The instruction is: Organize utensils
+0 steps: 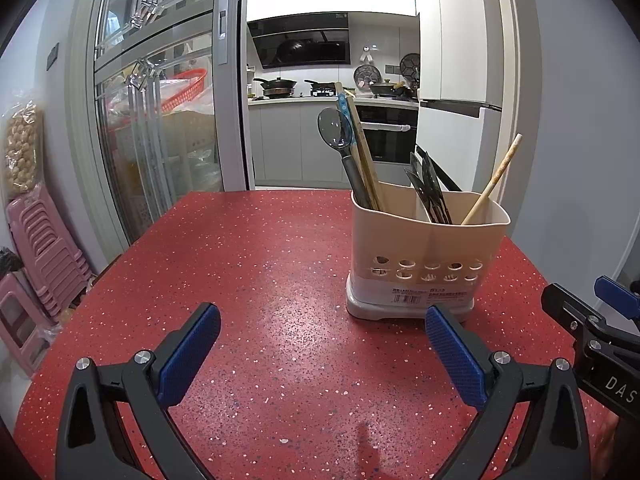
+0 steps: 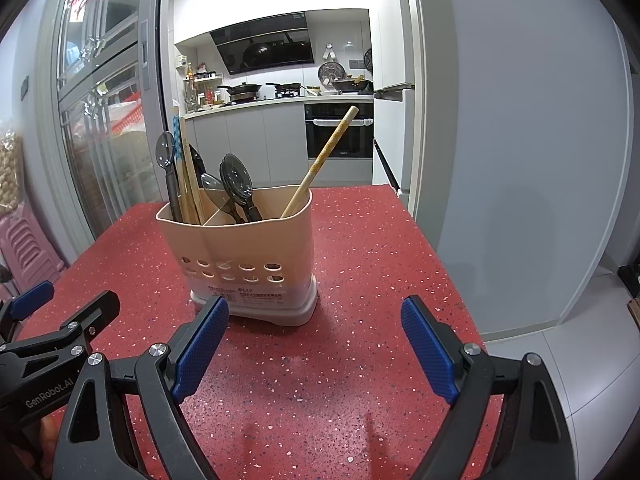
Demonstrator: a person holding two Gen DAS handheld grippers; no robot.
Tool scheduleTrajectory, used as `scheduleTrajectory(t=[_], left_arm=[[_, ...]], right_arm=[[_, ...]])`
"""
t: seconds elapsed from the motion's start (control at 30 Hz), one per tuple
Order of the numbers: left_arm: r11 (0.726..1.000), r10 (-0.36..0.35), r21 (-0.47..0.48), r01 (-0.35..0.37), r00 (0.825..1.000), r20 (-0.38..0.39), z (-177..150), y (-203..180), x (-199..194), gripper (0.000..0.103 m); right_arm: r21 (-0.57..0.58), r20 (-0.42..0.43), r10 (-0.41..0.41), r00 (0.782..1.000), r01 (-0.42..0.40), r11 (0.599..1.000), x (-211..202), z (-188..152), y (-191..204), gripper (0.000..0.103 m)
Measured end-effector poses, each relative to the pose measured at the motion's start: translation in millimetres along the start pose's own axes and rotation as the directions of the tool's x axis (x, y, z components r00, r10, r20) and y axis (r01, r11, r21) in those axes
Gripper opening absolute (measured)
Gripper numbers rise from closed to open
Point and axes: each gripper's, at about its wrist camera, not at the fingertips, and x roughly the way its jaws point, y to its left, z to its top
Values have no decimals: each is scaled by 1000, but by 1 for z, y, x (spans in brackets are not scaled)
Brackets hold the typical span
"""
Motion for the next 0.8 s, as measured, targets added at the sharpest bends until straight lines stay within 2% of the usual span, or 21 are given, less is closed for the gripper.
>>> scheduleTrajectory(t=[0.8], left_arm=[[1000, -2, -9, 2, 1000, -5, -1, 1, 0, 103]], right_arm=[[1, -1, 2, 1000, -2, 1000, 0, 0, 0, 90]])
